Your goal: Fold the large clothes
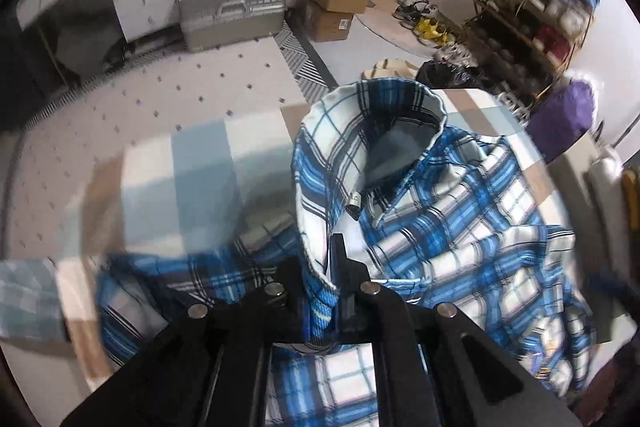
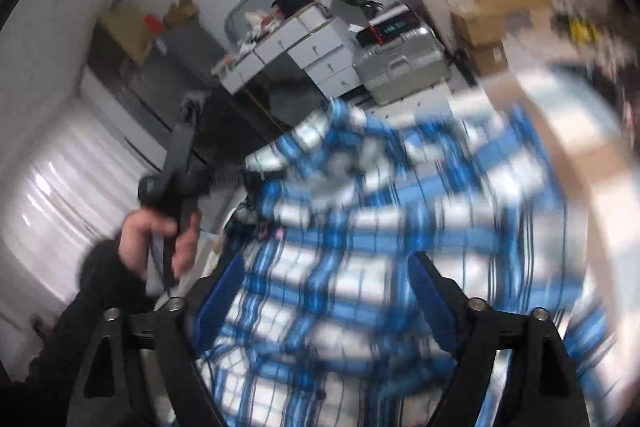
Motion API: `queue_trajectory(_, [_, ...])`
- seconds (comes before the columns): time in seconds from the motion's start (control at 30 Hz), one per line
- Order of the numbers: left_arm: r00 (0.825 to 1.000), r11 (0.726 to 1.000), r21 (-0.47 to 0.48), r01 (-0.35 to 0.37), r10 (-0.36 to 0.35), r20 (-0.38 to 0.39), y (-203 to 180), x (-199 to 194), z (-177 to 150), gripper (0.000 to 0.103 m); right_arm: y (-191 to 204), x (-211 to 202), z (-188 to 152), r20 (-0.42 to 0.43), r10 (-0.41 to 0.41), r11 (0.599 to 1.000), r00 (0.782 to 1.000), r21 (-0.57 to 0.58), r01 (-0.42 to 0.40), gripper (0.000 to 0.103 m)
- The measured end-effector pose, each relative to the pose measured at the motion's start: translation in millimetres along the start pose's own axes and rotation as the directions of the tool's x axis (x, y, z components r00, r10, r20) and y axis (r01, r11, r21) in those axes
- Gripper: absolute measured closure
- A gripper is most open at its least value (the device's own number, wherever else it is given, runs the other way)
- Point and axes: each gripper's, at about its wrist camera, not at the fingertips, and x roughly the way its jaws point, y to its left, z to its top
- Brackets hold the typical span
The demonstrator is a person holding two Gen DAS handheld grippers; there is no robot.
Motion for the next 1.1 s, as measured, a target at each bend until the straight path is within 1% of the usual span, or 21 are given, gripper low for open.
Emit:
queue_trajectory(0.03, [1.0,1.0,-0.009,-0.004,0.004,0.001,1,2,1,0.1,7,10,15,-0.018,-0.044,0.999,0.999,-0.025,0.043,0.009])
queue_trajectory(0.1, [1.0,1.0,-0.02,0.012,-0.012,0.004,-1,7,5,0.1,15,40,46,-0.067,-0.096,0.994,0.993,-0.065,0.091,0.009])
queue_trajectory(0.13, [1.0,0.999,-0.029,0.018,-0.018,0.004,1,8,5,0.1,18,63,63,-0.114,-0.136,0.988,0.984,-0.085,0.127,0.009])
queue_trajectory(0.2, [0.999,0.998,-0.05,0.034,-0.034,0.005,1,8,5,0.1,19,100,84,-0.179,-0.179,0.98,0.967,-0.118,0.159,0.011])
queue_trajectory(0.3, [0.998,0.996,-0.069,0.054,-0.053,0.014,1,6,2,0.1,22,151,108,-0.208,-0.272,0.955,0.94,-0.181,0.236,0.011])
queue_trajectory(0.37, [0.998,0.996,-0.061,0.065,-0.065,0.01,1,7,3,0.1,11,178,116,-0.257,-0.278,0.956,0.926,-0.162,0.243,0.011])
queue_trajectory(0.4, [0.997,0.996,-0.054,0.075,-0.074,0.01,1,7,4,0.1,4,191,120,-0.285,-0.276,0.959,0.918,-0.146,0.243,0.017])
queue_trajectory(0.43, [0.997,0.996,-0.048,0.076,-0.075,0.015,1,5,5,0.1,0,200,123,-0.295,-0.287,0.956,0.911,-0.145,0.254,0.029])
queue_trajectory(0.47, [0.997,0.996,-0.047,0.071,-0.07,0.02,1,4,5,0.1,-3,208,126,-0.311,-0.31,0.949,0.898,-0.156,0.273,0.037])
queue_trajectory(0.5, [0.997,0.996,-0.047,0.073,-0.072,0.023,1,3,6,0.1,-5,212,127,-0.317,-0.338,0.939,0.886,-0.174,0.297,0.057])
queue_trajectory(0.53, [0.996,0.996,-0.047,0.081,-0.079,0.033,2,-1,7,0.1,-6,212,128,-0.311,-0.37,0.926,0.875,-0.195,0.322,0.076])
queue_trajectory(0.57, [0.995,0.995,-0.049,0.089,-0.087,0.043,3,-5,6,0.1,-5,207,128,-0.297,-0.382,0.921,0.875,-0.201,0.334,0.084])
queue_trajectory(0.6, [0.993,0.994,-0.05,0.099,-0.096,0.063,3,-12,4,0.1,-6,198,128,-0.273,-0.374,0.924,0.886,-0.191,0.331,0.091])
queue_trajectory(0.63, [0.991,0.993,-0.045,0.108,-0.104,0.085,2,-20,2,0.1,-6,185,127,-0.25,-0.357,0.931,0.9,-0.177,0.32,0.093])
queue_trajectory(0.73, [0.98,0.993,-0.007,0.118,-0.115,0.164,-7,-49,-11,0.1,-1,148,122,-0.179,-0.328,0.941,0.928,-0.154,0.302,0.095])
queue_trajectory(0.77, [0.975,0.992,0.005,0.122,-0.121,0.185,-7,-55,-14,0.1,1,126,117,-0.141,-0.307,0.947,0.941,-0.141,0.288,0.095])
queue_trajectory(0.83, [0.963,0.993,0.033,0.112,-0.117,0.242,-17,-77,-32,0.1,5,98,108,-0.107,-0.279,0.956,0.954,-0.129,0.265,0.095])
queue_trajectory(0.9, [0.949,0.989,0.051,0.141,-0.149,0.278,-23,-93,-53,0.1,12,64,91,-0.075,-0.237,0.966,0.969,-0.12,0.228,0.095])
queue_trajectory(0.97, [0.939,0.987,0.058,0.15,-0.16,0.304,-29,-104,-78,0.1,18,32,66,-0.041,-0.2,0.974,0.979,-0.118,0.195,0.095])
queue_trajectory(1.03, [0.931,0.987,0.064,0.145,-0.158,0.33,-33,-108,-102,0.1,20,3,33,-0.01,-0.198,0.975,0.98,-0.107,0.195,0.095])
queue_trajectory(1.1, [0.938,0.99,0.057,0.129,-0.14,0.318,-39,-100,-127,0.1,19,-10,5,-0.01,-0.214,0.972,0.977,-0.106,0.212,0.095])
